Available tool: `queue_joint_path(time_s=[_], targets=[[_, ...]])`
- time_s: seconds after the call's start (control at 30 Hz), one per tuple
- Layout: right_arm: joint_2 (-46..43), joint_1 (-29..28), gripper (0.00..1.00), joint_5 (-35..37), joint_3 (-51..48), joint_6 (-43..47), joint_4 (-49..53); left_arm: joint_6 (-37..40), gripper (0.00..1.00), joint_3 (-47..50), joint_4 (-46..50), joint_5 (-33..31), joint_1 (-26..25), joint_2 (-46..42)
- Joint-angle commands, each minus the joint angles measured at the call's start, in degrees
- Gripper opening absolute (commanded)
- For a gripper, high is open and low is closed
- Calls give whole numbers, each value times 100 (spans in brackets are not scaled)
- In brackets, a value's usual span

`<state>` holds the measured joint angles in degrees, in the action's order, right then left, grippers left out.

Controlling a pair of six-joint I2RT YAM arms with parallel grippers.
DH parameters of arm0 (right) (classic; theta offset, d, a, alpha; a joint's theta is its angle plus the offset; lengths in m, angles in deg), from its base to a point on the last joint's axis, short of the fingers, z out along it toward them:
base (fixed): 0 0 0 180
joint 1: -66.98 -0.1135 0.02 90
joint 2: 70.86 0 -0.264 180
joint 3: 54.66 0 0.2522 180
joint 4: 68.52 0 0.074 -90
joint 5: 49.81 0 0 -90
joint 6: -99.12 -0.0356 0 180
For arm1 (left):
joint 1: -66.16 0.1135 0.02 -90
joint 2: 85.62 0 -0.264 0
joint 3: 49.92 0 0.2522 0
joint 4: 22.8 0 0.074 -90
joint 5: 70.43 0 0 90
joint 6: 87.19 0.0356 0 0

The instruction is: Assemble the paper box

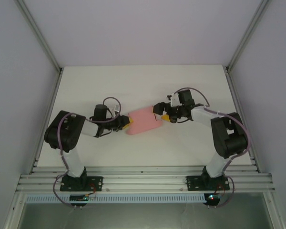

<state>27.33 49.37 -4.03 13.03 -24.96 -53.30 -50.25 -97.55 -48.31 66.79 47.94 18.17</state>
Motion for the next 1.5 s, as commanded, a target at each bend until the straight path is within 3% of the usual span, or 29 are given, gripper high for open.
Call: queue_joint_path(time_s=[0.0,0.2,0.33,0.63,0.9,1.0,1.07,1.13,1.2,1.3,1.47], targets=[[303,-70,100,-412,184,-8,-46,61,23,48,-354,242,73,114],[716,-268,95,-690,244,-258,-510,35,23,38,-453,302,82,168],[1018,-363,84,-917,315,-568,-982,53,23,27,-426,314,83,173],[1273,-245,71,-1140,-244,-2115,-3280,335,24,-75,-101,351,82,64],[1073,-186,56,-1092,-377,-2047,-3230,523,29,-196,169,367,82,-98],[957,-166,50,-1000,-456,-1955,-3105,588,36,-226,266,353,83,-216],[888,-163,47,-962,-495,-1948,-3035,679,48,-265,408,299,86,-358],[826,-140,45,-931,-514,-1981,-2963,899,67,-368,800,162,86,-565],[772,-97,40,-884,-513,-2083,-2869,1183,75,-460,1249,-27,82,-826],[635,-56,39,-776,-594,-2111,-2848,1650,100,-583,2008,-467,73,-1312],[286,59,36,-383,-524,-1876,-1952,2377,100,-827,3278,-1549,60,-2171]])
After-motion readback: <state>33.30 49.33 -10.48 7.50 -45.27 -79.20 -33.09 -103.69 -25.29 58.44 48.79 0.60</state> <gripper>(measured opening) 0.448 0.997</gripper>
